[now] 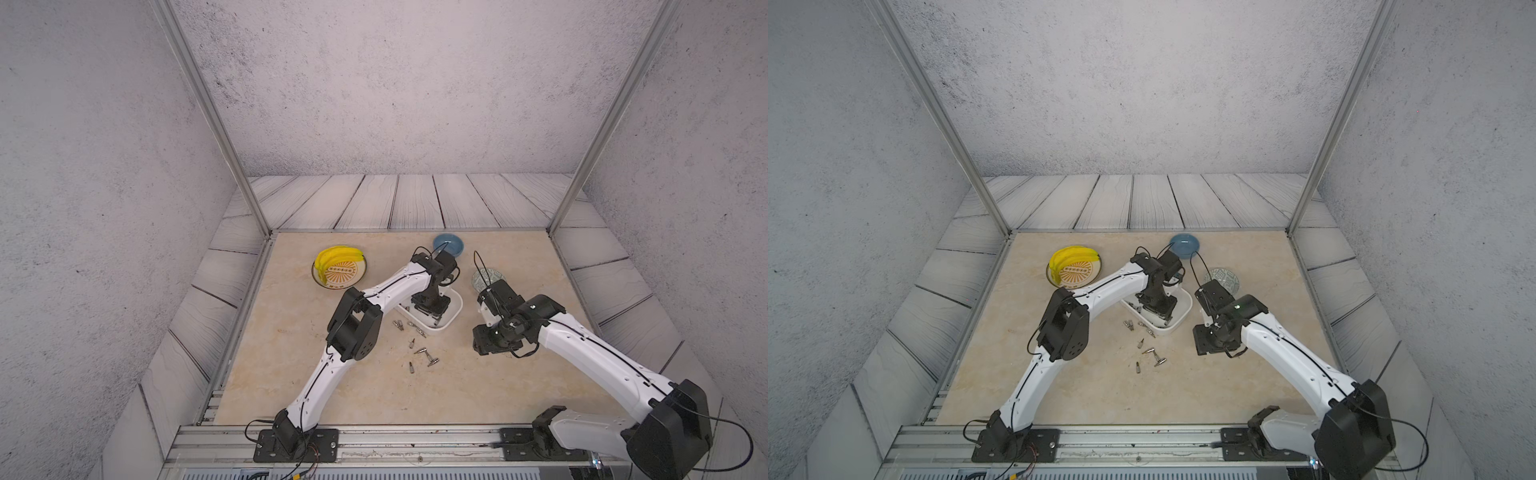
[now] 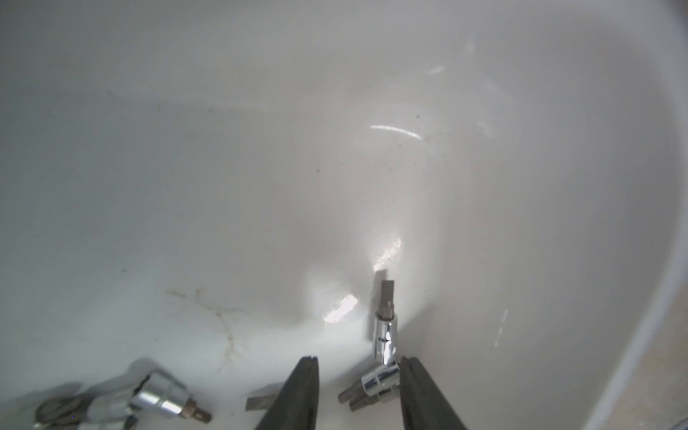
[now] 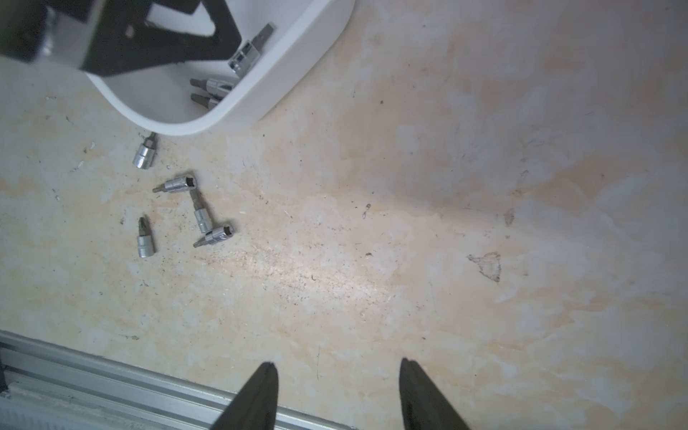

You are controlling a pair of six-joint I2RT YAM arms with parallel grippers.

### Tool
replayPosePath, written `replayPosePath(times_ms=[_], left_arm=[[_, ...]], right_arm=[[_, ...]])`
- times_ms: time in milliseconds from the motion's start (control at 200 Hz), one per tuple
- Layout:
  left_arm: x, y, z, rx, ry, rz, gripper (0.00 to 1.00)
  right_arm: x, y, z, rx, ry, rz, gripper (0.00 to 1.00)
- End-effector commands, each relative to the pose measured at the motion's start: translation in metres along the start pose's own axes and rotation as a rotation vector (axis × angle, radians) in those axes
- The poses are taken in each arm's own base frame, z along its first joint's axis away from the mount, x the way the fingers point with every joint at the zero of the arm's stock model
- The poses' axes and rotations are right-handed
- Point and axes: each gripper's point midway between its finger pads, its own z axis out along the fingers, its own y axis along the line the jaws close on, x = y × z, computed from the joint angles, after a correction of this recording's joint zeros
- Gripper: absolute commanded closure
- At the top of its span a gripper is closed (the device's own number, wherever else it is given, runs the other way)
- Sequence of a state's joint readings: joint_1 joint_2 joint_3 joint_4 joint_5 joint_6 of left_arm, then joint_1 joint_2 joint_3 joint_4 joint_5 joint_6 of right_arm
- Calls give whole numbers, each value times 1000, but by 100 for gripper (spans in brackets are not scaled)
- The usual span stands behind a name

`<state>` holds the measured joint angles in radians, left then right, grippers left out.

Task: Put the bit on the desktop into the storage box
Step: Place the screwdriver bit in the storage box, then pick up the screwdriver bit from the center of the board.

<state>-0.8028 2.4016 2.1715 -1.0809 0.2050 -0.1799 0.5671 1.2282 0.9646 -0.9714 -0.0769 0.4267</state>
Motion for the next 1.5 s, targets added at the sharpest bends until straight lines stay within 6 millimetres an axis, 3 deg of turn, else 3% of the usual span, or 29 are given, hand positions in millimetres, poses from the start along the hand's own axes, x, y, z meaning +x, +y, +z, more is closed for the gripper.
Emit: replayPosePath(times_ms=[0, 210, 335, 461, 646, 846, 936, 1337, 1497], left_arm=[[-12, -2, -63, -13, -112, 13, 58], [3, 7, -136, -79, -219, -6, 56], [25, 14, -165, -109, -268, -33, 55], [51, 22, -179, -130, -288, -57, 52], [87, 36, -174, -145, -285, -101, 51], [122, 49, -157, -150, -234, -152, 51], [134, 53, -152, -151, -222, -172, 51], [167, 65, -138, -145, -196, -228, 51], [174, 66, -136, -146, -190, -234, 51]], right_arm=[[-1, 21, 7, -64, -23, -27, 43], [6, 34, 37, -35, 28, -97, 43], [10, 39, 54, -4, 63, -149, 43], [15, 43, 69, 32, 88, -196, 42], [18, 49, 90, 32, 131, -221, 40], [-2, 83, 93, -121, 33, -188, 40], [-11, 88, 94, -112, 14, -196, 42], [-26, 81, 106, -24, -6, -188, 94], [-27, 80, 110, -14, 0, -188, 100]])
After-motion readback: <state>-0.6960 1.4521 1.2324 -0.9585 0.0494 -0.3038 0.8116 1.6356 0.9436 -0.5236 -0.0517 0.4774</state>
